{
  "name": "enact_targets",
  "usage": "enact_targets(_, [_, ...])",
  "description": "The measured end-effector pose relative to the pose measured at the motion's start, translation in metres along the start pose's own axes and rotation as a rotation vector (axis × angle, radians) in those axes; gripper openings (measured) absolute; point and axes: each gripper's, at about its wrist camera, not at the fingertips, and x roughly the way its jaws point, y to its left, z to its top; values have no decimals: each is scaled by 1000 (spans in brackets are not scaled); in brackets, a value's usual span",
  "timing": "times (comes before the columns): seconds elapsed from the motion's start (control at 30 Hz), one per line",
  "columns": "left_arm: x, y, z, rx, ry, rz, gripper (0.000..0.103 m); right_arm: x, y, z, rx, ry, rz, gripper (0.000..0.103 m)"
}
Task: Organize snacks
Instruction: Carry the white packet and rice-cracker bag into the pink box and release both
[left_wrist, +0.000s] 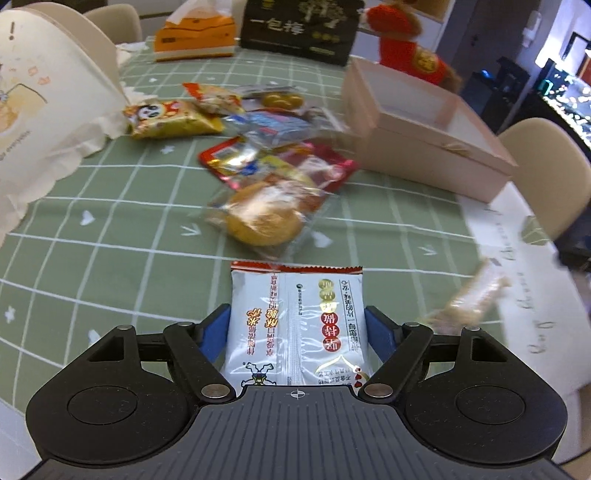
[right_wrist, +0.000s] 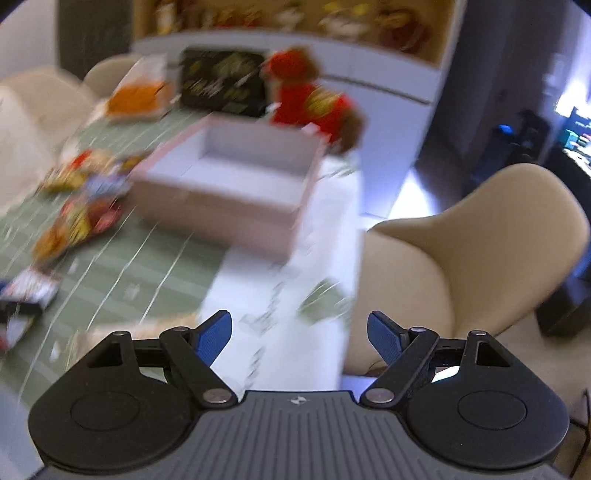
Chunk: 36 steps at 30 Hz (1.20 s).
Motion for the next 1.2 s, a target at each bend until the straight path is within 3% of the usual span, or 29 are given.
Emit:
enact_targets(0.2, [-29,-23,-3,10,-33,-80,82,-28,-32,46,-83,-130,-64,80])
enact_targets(0.3, [-37,-35,-3,20,-50,-114,82,-29,-37,63,-76,-125,-30,80])
enact_targets(0.37, [-37,-39,-1,19,-62,-113,82,-17,-30,63,-2,-48,58,80])
enact_targets(0.43, [-36,-39,2,0,-72,-107,82,9,-17,53,115,95,226,80])
enact_targets(0.5, [-35,-35,5,-24,-79,-90,82,35,0,39,210,206,339,79])
enact_targets(0.63, [-33,-21,11,-77,-70,-50,82,70,43,22,245,322,390,74])
enact_targets(0.67, [-32,-18,13,-89,-67,-45,82,71,53,20,231,313,394,77])
enact_targets(0.8, [-26,-16,16,-92,-60,-18,82,69,94,24,73,218,303,73])
enact_targets(0.87, [-24,-16,17,-85,-57,-13,82,67,104,21,-24,161,238,59])
enact_targets(0.93, [-26,-18,19,-78,-61,-14,82,61,103,17,-79,132,248,35])
enact_targets(1.0, [-27,-21,22,-76,-69,-25,82,57,89,17,-75,145,262,28])
enact_targets(1.2, [-27,-44,50,-24,-108,-66,82,43,24,36,77,110,283,28])
